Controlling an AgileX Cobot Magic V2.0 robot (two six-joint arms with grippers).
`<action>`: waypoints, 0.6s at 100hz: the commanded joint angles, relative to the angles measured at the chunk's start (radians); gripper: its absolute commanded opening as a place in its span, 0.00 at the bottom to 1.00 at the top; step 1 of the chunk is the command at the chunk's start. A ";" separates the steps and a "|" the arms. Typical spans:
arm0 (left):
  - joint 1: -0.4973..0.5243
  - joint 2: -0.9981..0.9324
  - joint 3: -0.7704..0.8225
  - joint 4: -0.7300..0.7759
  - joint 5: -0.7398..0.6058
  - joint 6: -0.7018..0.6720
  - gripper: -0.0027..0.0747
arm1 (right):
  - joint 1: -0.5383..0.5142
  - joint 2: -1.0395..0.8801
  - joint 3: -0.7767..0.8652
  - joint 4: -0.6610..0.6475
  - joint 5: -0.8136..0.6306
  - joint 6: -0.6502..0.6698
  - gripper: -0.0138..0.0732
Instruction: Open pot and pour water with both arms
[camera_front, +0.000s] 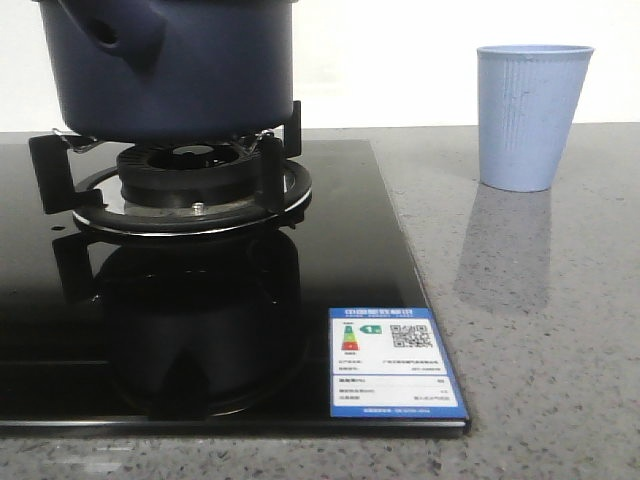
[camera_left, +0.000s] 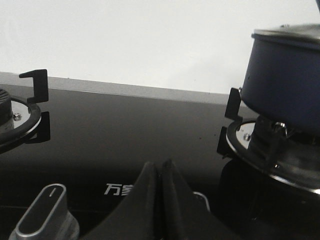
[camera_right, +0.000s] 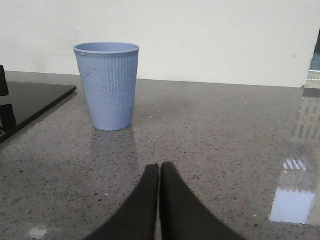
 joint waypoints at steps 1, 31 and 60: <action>0.000 -0.025 0.033 -0.070 -0.086 -0.009 0.01 | -0.009 -0.017 0.026 0.029 -0.087 -0.008 0.09; 0.000 -0.025 0.026 -0.465 -0.116 -0.009 0.01 | -0.009 -0.017 0.026 0.363 -0.135 0.001 0.10; 0.000 0.002 -0.103 -0.483 -0.076 0.018 0.01 | -0.009 -0.007 -0.063 0.443 -0.076 -0.001 0.11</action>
